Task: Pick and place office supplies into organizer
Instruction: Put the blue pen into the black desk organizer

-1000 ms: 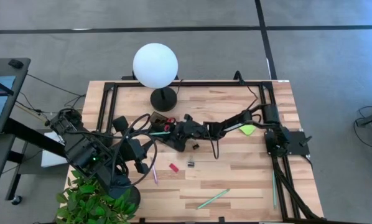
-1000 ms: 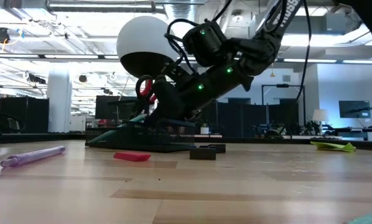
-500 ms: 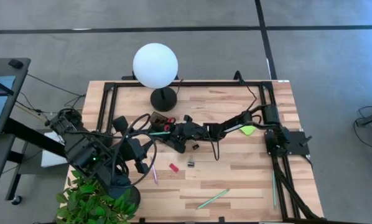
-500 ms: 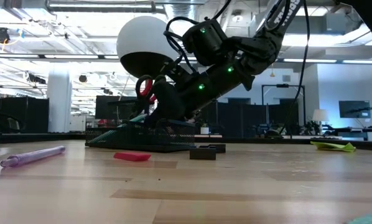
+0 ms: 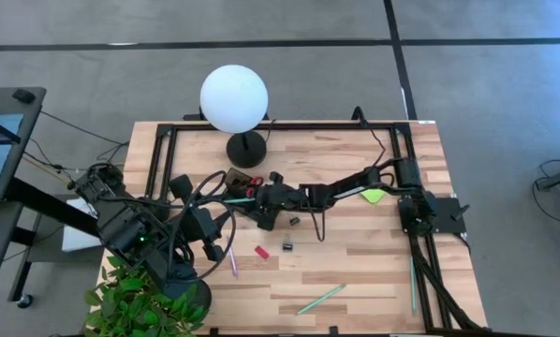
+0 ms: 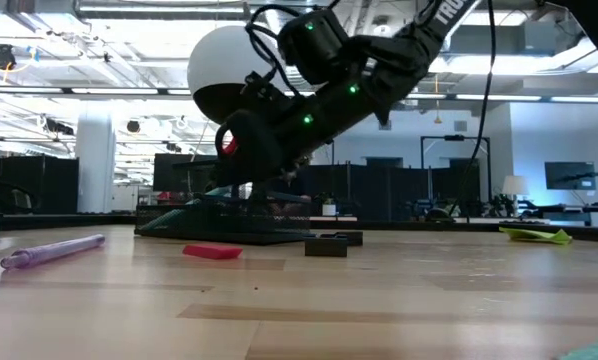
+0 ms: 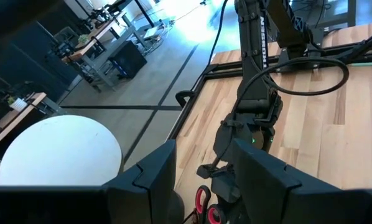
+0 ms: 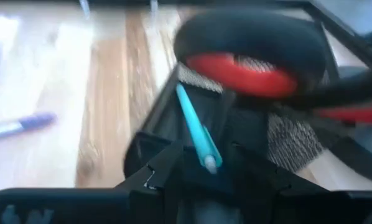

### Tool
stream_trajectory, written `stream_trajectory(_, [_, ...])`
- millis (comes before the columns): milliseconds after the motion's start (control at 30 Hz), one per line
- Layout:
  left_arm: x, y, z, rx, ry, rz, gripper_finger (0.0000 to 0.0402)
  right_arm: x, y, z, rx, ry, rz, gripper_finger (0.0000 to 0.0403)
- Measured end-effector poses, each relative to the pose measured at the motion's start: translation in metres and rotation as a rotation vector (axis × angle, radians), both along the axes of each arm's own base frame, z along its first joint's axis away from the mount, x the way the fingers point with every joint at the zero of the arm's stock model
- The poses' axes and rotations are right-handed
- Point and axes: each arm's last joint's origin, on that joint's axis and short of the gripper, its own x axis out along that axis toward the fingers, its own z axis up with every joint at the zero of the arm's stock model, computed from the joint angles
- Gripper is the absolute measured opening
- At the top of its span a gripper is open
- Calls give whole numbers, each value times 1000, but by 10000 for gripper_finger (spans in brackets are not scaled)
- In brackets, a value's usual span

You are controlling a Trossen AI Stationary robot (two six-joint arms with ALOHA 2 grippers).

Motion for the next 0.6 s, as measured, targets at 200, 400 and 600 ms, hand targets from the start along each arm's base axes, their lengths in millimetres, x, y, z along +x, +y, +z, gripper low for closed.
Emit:
stream_trajectory(200, [0, 0, 0, 0, 0, 0, 153, -4, -2, -6, -34, 111, -46, 118])
stream_trajectory(400, [0, 0, 0, 0, 0, 0, 153, -4, 0, -5, -46, 111, -45, 118])
stream_trajectory(600, [0, 0, 0, 0, 0, 0, 153, -5, 11, -4, -77, 116, -14, 118])
